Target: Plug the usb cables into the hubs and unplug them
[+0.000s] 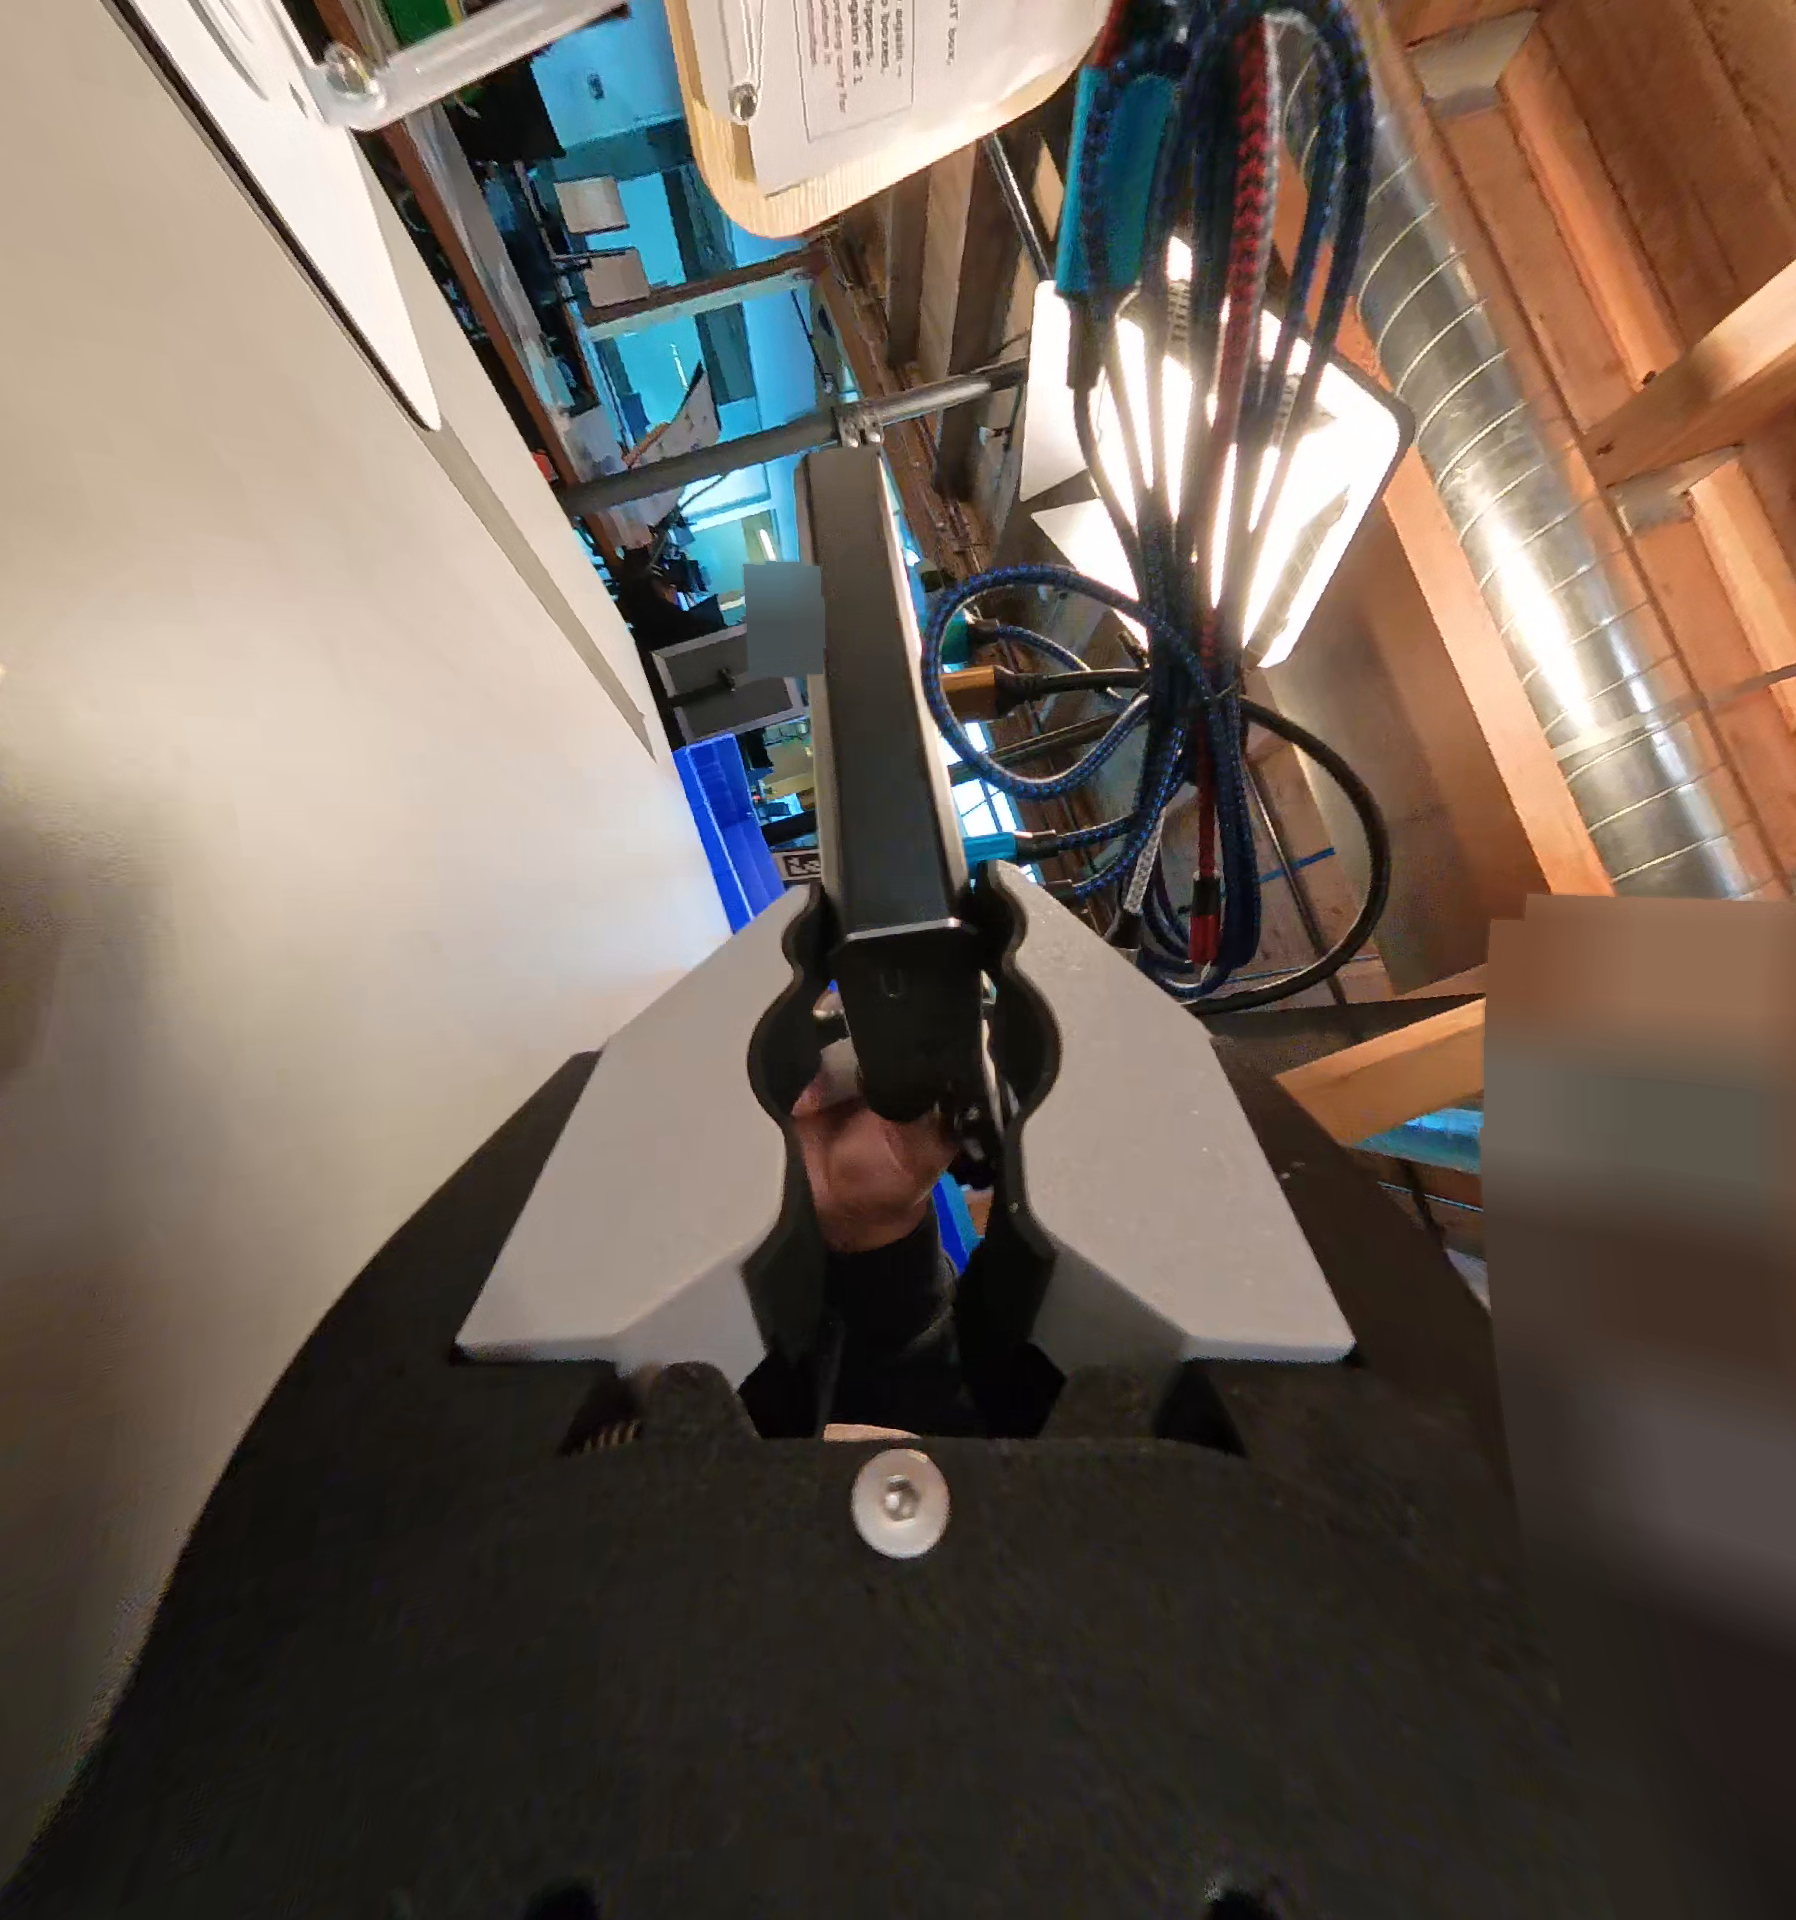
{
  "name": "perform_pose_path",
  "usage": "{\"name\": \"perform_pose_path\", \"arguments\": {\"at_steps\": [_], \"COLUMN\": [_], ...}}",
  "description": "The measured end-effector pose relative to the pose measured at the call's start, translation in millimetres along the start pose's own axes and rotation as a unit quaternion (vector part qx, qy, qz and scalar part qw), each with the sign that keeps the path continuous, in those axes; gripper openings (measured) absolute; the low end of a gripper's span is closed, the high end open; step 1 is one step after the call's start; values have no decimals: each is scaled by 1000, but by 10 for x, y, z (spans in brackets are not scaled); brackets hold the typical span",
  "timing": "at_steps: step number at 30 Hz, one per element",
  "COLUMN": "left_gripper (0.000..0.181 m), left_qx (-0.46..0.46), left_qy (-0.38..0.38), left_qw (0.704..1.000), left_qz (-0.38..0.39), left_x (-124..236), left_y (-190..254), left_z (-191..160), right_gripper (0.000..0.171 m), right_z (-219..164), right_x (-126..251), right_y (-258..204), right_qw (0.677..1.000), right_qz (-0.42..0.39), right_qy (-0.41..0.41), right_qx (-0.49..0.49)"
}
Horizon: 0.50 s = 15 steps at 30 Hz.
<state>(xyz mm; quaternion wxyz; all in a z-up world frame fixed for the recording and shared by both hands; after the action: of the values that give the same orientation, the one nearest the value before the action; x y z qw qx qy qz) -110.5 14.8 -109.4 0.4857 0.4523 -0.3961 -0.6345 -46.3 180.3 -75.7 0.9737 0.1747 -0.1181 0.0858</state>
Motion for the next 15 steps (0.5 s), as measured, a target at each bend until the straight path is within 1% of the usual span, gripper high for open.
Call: {"name": "perform_pose_path", "arguments": {"at_steps": [1,2,4,6,8,12,15], "left_gripper": [29,29,29,29,29,30,30], "left_qx": [2,5,13,22,27,27,34], "left_qy": [0,0,-2,-10,-19,-45,-67], "left_qw": [1000,1000,1000,1000,999,999,997], "left_qz": [2,2,-1,-5,-10,-7,0], "left_x": [4,2,-13,-46,-81,-161,-224], "left_y": [-8,-16,-27,-32,-27,-24,-51], "left_z": [5,3,-20,-59,-103,-214,-321], "right_gripper": [34,34,36,37,41,50,51], "right_z": [16,27,21,-19,-46,-37,-43], "right_x": [11,14,1,-30,-60,-83,-88], "right_y": [-44,-127,-308,-466,-540,-576,-663], "right_qw": [996,985,949,908,879,848,821], "right_qz": [-44,-73,-123,-157,-183,-214,-223], "right_qy": [15,28,49,63,70,83,95], "right_qx": [76,151,284,383,435,478,517]}}
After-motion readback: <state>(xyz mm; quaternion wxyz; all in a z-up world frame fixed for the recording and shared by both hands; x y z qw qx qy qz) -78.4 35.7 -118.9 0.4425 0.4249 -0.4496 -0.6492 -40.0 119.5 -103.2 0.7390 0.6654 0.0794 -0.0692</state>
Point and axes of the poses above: each gripper's, where its closed fingertips meet, x back along the fingers, z out of its top, y = z × x across the jaws, the point moved 4 cm from there along x, back along the fingers, and after that the axes turned 13 degrees about -y, right-handed, at the moved point
